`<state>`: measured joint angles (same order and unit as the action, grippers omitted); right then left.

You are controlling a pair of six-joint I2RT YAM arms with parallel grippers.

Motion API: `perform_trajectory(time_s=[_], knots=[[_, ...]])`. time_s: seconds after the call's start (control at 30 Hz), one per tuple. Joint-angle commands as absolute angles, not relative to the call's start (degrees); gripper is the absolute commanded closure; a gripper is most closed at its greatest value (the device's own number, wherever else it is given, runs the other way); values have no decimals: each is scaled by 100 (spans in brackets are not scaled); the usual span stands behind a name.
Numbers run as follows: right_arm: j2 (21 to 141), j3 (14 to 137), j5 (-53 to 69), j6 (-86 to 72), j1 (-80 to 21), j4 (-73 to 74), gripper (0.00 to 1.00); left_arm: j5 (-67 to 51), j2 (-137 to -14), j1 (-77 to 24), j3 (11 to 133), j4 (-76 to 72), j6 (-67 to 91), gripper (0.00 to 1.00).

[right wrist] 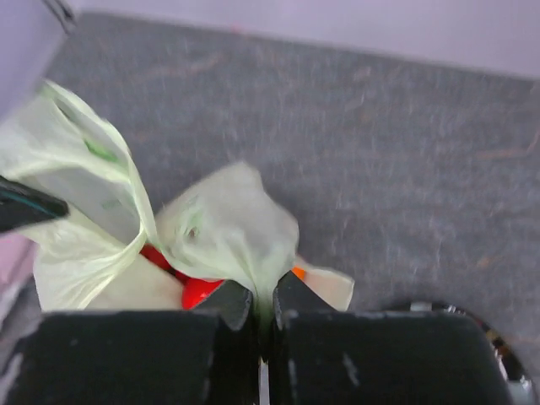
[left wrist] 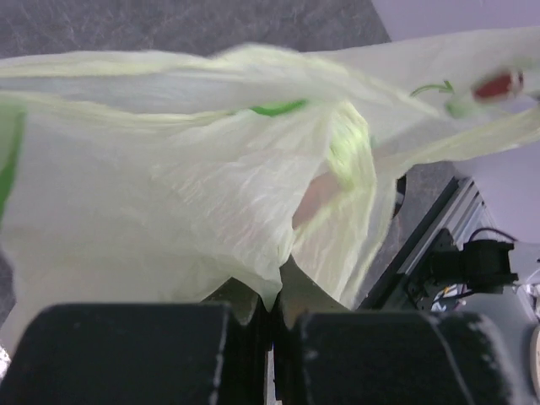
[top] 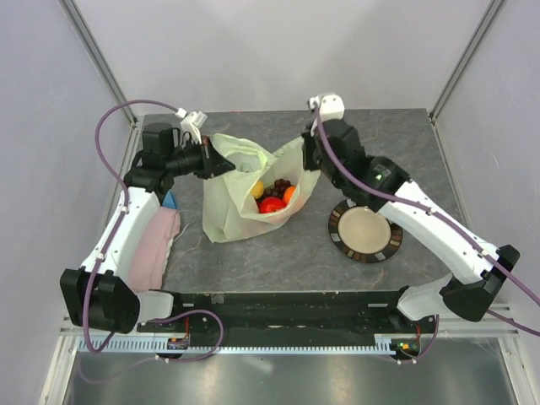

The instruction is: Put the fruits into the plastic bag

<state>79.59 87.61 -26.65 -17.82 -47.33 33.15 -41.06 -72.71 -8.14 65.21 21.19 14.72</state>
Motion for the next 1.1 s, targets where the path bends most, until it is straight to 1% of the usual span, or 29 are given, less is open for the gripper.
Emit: perform_trajectory(time_s=[0.0,0.03,0.13,0.23,0.4,0.5,0.6,0.73,0.77,0.8,0.83,0.9,0.93,0.97,1.0,1.03,1.07], knots=[[8077,10272,-2742,-1118,-4448,3278,100,-4298,-7347,-747,7548,1784,2082,98],[8138,10709,-2725,-1047,-4404,3322,100,-4298,-7417,-721,7698,1784,2135,98],[8384,11353,-2646,-862,-4237,3445,100,-4420,-7558,-528,8147,1775,2294,99],[8595,11549,-2523,-809,-4079,3507,100,-4587,-7743,-308,8306,1688,2461,98],[8640,11242,-2434,-835,-3763,3507,100,-5131,-8156,-193,8174,1469,2584,98],[8587,10785,-2400,-923,-3595,3428,100,-5395,-8270,-193,7771,1170,2707,98],[8508,10224,-2320,-1037,-3507,3331,100,-5554,-8393,-193,7410,888,2760,98],[8499,9932,-2154,-1151,-3454,3261,100,-5809,-8517,-202,7278,844,2716,98],[8499,9906,-2119,-1160,-3454,3252,100,-5836,-8499,-202,7234,765,2698,97],[8508,9879,-2083,-1195,-3445,3235,100,-5853,-8456,-202,7207,704,2698,94],[8517,9870,-2040,-1213,-3445,3243,100,-5854,-8368,-202,7164,651,2690,83],[8517,9896,-2013,-1239,-3437,3234,100,-5880,-8271,-202,7128,493,2672,75],[8517,9905,-1995,-1265,-3428,3226,98,-5880,-8227,-202,7102,466,2663,67],[8517,9923,-1995,-1274,-3436,3217,97,-5889,-8166,-202,7102,414,2654,63],[8517,9932,-1986,-1283,-3428,3208,94,-5889,-8148,-202,7084,404,2654,59],[8525,9932,-1986,-1292,-3419,3208,87,-5906,-8121,-202,7084,413,2646,50],[8525,9932,-1986,-1309,-3419,3208,82,-5915,-8095,-202,7075,413,2637,45]])
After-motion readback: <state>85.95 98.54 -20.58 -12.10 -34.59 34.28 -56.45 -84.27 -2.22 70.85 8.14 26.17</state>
